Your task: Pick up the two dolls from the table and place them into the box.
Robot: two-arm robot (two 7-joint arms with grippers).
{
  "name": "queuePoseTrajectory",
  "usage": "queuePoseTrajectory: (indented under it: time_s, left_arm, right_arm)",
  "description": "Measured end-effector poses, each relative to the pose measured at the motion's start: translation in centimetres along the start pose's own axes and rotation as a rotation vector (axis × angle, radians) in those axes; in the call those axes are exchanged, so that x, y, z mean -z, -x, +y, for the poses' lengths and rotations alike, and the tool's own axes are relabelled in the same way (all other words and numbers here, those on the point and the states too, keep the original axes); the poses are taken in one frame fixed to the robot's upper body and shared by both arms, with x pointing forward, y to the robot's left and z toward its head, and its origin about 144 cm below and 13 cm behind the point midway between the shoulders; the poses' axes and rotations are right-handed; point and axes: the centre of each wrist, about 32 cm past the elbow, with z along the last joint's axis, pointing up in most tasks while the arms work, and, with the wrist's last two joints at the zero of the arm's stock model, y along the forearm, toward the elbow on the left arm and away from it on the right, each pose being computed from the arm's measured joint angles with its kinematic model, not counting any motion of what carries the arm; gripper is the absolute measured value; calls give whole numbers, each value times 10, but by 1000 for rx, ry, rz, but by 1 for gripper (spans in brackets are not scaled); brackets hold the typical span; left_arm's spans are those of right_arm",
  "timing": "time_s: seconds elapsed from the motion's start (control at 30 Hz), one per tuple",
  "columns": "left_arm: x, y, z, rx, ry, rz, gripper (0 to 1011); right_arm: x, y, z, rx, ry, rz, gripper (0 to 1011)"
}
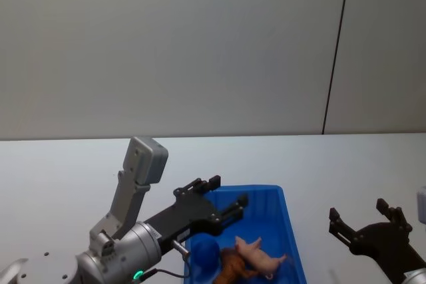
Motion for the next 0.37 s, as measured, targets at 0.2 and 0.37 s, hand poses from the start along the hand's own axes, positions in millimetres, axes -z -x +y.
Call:
queuePoseTrajectory:
  time_s: [0.2, 0.37]
  left_arm:
    - [-1, 1, -3, 24, 5, 6, 863]
    - [-1, 2, -4, 35, 7, 9, 976]
  right_arm:
    - [0, 0, 0, 0, 0, 0, 1001]
    - [0, 0, 0, 0, 0, 0, 1001]
